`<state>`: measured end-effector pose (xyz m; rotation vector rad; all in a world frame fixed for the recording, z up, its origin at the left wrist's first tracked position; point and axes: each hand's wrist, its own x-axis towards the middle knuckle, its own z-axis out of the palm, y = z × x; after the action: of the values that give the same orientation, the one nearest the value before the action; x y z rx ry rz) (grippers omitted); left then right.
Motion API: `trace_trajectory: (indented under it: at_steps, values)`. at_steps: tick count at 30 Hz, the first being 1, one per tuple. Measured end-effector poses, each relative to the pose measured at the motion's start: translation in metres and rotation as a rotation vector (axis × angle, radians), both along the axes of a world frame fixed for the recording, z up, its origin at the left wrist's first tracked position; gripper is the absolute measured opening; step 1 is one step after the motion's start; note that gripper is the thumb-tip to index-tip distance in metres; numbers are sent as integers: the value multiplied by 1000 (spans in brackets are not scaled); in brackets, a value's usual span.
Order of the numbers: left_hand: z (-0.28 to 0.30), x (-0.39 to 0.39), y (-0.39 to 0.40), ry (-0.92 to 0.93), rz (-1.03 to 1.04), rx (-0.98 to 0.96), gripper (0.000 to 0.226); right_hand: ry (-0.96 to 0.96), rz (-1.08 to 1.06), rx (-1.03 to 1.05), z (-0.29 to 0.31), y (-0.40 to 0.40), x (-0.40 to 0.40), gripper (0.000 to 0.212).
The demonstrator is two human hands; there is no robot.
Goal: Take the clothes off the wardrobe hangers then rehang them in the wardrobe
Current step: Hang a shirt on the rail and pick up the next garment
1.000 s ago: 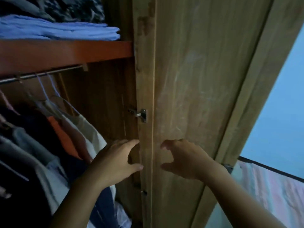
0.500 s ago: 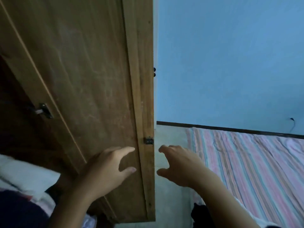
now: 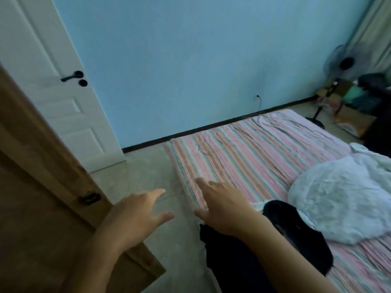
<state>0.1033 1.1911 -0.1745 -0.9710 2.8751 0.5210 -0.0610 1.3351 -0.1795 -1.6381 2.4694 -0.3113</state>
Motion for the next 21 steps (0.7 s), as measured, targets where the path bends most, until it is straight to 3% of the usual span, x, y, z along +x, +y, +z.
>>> trace_trajectory:
  at_steps: [11,21]
  values:
    - [-14,-87,3,32,-564,6,67,-32,-461,84,-13,51,-3,41]
    - [-43,-169,64,28,-852,20,58,-50,-779,88,-43,137,-28,39]
